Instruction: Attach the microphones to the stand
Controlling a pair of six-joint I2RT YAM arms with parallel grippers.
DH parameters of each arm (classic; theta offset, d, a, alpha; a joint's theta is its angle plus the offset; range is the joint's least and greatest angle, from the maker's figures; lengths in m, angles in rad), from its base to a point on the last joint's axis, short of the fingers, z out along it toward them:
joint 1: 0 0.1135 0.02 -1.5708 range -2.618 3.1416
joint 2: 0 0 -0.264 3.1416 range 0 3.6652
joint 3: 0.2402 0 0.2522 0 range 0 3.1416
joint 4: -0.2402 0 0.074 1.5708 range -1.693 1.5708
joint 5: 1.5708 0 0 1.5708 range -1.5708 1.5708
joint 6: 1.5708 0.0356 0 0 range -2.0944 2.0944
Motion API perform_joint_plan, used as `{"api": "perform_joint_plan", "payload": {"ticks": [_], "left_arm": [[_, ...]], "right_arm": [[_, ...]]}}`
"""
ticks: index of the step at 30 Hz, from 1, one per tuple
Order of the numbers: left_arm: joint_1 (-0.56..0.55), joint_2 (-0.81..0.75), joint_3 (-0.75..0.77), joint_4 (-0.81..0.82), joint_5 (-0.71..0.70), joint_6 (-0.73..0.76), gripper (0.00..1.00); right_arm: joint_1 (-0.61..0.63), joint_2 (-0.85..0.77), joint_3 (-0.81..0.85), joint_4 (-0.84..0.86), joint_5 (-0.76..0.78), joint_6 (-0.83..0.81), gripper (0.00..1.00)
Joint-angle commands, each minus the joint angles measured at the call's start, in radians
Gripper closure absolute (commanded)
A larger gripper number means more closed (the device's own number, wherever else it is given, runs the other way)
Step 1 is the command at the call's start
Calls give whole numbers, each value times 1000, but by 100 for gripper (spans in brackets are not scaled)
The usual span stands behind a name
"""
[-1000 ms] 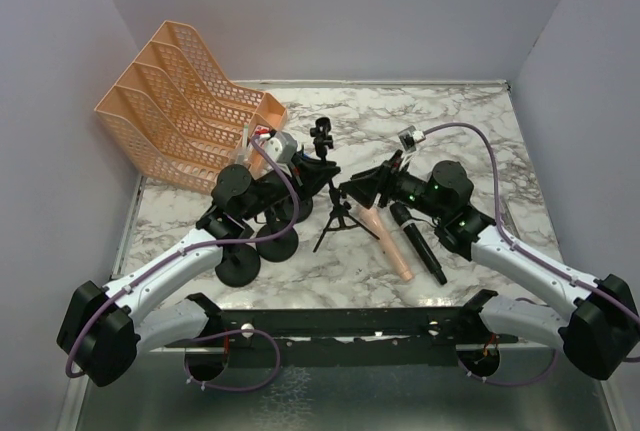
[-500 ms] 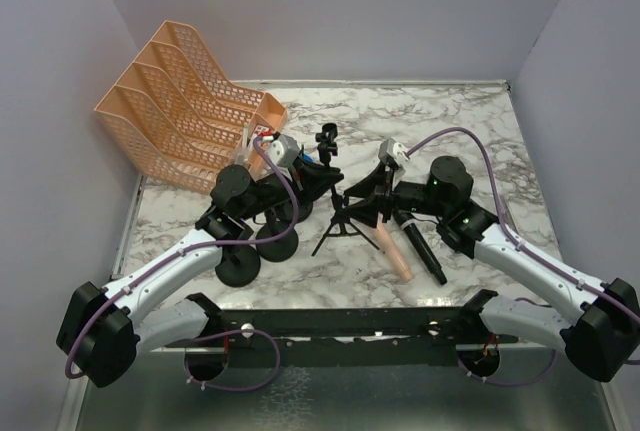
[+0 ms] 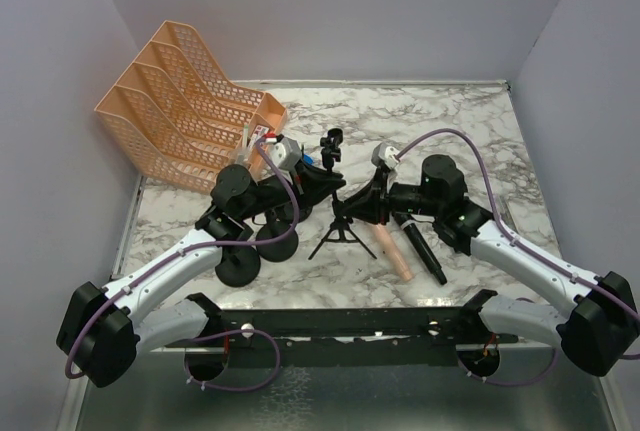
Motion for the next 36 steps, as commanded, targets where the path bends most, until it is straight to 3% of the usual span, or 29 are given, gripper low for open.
{"api": "perform_joint_plan", "payload": {"ticks": [1, 6, 11, 23, 30, 31, 34, 36], "left_arm": [[-2, -13, 32, 54, 30, 0, 100], [-3, -8, 27, 54, 11, 19, 100], [-3, -12, 28, 57, -30, 51, 100], [-5, 8, 59, 82, -57, 116, 100], [-5, 57, 94, 111, -102, 190, 100], [-5, 68, 101, 116, -108, 200, 100], [-5, 102, 129, 124, -121, 226, 100], [-5, 122, 151, 126, -127, 233, 100]], "right_arm": [[0, 1, 9, 68, 27, 81, 91], [0, -21, -60, 254, 182, 371, 99], [0, -18, -45, 257, 333, 681, 99], [-1, -27, -37, 9, 626, 1254, 99], [-2, 4, 67, -229, 643, 1446, 99], [-2, 8, 84, -263, 647, 1454, 96], [-5, -16, 91, -280, 686, 1441, 64], [-11, -61, 73, -251, 758, 1397, 50]]}}
